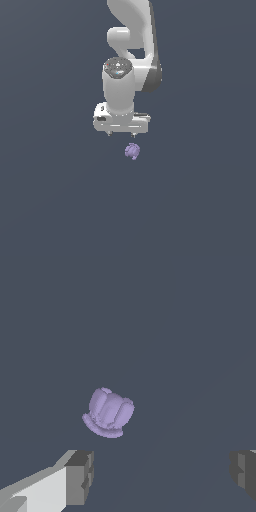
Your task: Pick up the object and move it to a goal position.
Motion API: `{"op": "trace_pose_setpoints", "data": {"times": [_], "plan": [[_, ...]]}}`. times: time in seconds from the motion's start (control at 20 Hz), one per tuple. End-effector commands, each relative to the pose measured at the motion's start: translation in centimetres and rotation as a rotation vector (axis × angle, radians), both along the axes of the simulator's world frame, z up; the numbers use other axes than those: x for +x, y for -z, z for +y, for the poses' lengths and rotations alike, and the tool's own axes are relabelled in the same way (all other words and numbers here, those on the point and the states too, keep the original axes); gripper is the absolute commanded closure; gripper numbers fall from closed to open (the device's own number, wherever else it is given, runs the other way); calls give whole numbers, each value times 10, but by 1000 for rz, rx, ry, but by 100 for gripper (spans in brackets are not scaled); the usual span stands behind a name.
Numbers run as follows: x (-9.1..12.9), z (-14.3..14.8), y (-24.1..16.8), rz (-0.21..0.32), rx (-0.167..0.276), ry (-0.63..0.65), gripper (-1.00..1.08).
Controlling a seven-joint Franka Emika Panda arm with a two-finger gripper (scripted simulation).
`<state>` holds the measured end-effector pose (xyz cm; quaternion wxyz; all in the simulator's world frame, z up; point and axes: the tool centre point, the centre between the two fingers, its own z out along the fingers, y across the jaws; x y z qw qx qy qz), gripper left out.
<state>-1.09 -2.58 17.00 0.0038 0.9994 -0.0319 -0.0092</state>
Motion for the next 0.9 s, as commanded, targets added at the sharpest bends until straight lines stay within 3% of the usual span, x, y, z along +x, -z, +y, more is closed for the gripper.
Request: {"op": "trace_pose_setpoints", "data": {"times": [0.0, 0.45, 0.85], "plan": [[0, 0, 0, 0, 0, 0, -92], [10, -21, -12, -33, -33, 24, -92], [10, -17, -8, -32, -30, 40, -92]]}}
